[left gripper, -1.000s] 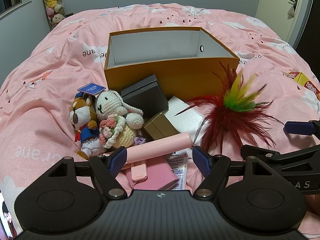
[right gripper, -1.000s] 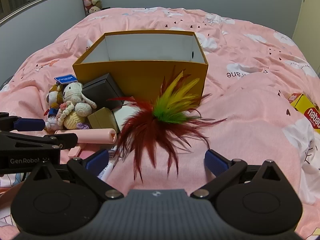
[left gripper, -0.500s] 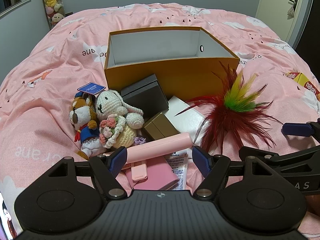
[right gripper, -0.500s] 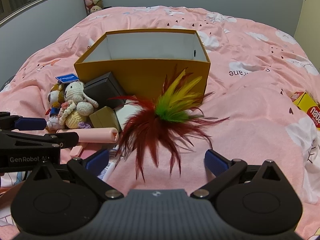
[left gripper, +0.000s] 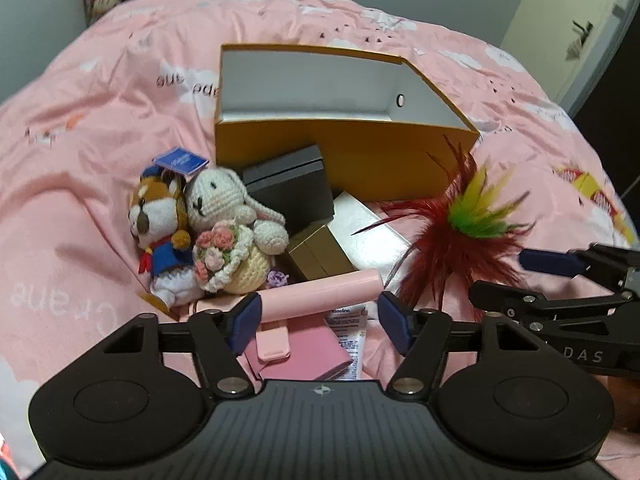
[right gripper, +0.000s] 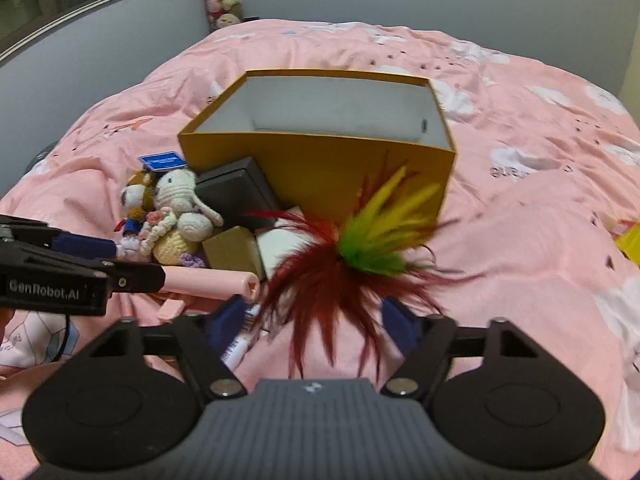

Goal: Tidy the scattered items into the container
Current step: 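Move the right tool toward the white box while the left approaches the pink stick, then close the right gripper on the white box while the left grips the pink selfie stick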

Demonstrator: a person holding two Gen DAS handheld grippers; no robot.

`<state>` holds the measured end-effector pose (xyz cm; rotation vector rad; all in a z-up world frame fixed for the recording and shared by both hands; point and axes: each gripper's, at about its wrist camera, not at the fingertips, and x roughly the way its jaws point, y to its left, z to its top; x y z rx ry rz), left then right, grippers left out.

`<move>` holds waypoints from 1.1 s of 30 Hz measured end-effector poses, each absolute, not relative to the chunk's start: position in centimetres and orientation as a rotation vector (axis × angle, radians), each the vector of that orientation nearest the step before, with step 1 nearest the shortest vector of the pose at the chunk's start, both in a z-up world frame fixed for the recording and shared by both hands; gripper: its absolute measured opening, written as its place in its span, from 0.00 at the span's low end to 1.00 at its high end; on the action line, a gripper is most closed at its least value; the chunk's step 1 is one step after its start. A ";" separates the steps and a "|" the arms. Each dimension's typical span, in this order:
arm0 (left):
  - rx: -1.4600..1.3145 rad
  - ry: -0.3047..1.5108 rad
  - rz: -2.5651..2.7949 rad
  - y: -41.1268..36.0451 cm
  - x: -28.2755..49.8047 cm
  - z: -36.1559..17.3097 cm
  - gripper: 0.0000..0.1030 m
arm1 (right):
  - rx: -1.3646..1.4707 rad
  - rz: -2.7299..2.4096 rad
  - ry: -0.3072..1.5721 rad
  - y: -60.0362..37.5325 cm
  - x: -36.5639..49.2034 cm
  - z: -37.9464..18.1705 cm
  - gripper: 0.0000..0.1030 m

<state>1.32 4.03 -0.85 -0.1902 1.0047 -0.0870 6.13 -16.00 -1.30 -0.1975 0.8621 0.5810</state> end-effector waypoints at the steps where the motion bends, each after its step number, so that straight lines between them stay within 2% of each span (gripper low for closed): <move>1: -0.219 1.015 -0.087 4.3 1.5 -1.0 0.57 | -0.203 0.595 0.863 -15.8 6.3 -1.3 0.63; 5: -0.383 1.075 -0.075 6.0 2.4 -2.1 0.54 | -0.246 0.654 0.859 -14.8 7.1 -1.4 0.43; 11: -0.602 1.175 -0.036 7.7 3.8 -4.2 0.54 | -0.301 0.760 0.867 -13.0 8.6 -1.8 0.21; 21: -0.794 1.206 0.118 7.9 5.5 -6.2 0.63 | -0.367 0.870 0.896 -9.7 10.2 -4.0 0.18; 33: -0.997 1.234 0.223 7.2 6.8 -9.0 0.63 | -0.370 0.797 0.934 -9.3 12.8 -6.9 0.18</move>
